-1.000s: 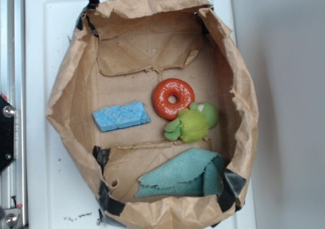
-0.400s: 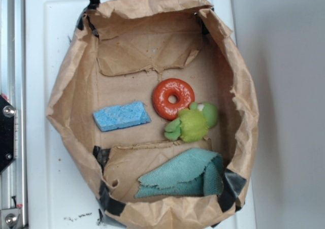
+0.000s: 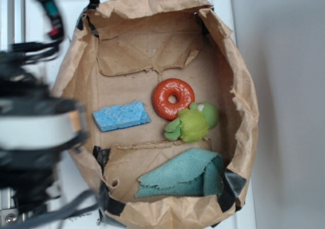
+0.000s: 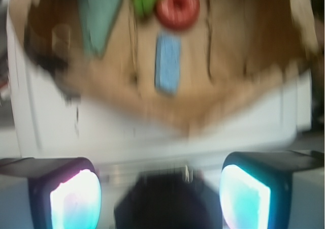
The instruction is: Grab the blue sponge.
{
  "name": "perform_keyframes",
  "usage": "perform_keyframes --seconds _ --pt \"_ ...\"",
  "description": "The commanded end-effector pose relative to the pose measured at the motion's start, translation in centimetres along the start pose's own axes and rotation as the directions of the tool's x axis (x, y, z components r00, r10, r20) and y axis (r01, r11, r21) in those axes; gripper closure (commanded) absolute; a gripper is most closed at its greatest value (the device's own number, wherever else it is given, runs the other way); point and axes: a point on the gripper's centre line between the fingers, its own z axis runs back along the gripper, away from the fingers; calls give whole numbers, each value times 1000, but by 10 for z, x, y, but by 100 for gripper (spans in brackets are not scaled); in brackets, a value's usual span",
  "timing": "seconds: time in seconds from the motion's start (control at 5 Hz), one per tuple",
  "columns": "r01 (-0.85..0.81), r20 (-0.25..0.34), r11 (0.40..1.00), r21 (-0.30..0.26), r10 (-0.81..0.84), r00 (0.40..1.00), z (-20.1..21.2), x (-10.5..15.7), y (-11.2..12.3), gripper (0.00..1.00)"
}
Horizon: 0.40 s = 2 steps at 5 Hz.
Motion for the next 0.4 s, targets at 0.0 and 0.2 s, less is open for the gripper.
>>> perform_keyframes --seconds 0.0,0.2 --pt "10 129 999 -41 -5 992 -7 40 31 0" --pt "83 150 996 -29 -78 986 -34 40 30 0"
